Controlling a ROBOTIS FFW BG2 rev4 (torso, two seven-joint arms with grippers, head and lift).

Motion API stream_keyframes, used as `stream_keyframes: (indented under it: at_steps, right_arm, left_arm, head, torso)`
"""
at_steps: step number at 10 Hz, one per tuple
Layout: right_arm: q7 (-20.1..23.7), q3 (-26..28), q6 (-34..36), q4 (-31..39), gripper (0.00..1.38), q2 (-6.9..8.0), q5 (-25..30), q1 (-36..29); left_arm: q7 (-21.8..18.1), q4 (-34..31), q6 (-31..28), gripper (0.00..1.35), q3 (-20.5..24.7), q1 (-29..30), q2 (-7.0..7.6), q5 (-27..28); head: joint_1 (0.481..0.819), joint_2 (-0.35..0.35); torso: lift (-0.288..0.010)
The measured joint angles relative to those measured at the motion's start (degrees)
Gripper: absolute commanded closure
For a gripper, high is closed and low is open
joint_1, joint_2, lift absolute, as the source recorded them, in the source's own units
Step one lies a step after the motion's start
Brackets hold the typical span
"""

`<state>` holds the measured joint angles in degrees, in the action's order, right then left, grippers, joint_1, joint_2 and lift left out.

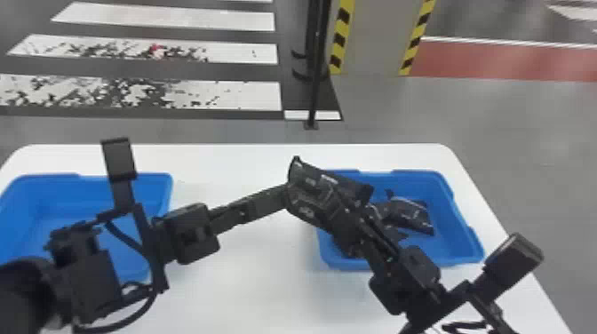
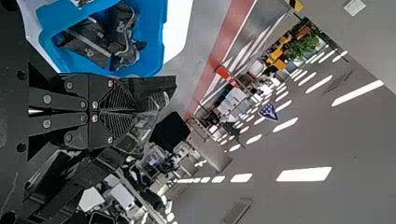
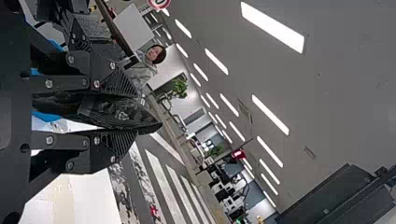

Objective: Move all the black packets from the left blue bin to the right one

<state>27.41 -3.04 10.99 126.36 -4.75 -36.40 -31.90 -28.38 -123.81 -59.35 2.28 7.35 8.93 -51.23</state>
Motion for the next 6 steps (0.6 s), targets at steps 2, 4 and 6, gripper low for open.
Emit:
stream_keyframes:
  at_steps: [2, 4, 6]
  right_arm:
    - [0.01, 0.07, -0.03, -0.06, 1.28, 0.01, -1.06, 0.18]
    - [0.01, 2.46, -0.03, -2.14, 1.28, -0.01, -1.54, 1.86]
    - [0.01, 7.38, -0.03, -6.80, 1.28, -0.26, -0.82, 5.16]
  left_arm:
    - [0.62, -0.01, 3.07, 0.40, 1.96, 1.66, -1.67, -0.53]
    - [0.53, -0.43, 5.22, 0.11, 2.69, 3.23, -1.92, -1.98]
    - [0.46, -3.99, 7.80, 0.13, 3.55, 6.53, -1.57, -2.53]
  head:
    - [0.695, -0.079]
    - [0.695, -0.089]
    - [0.695, -0.129]
  torso:
    - [-0.154]
    - [-0.154]
    - [-0.154]
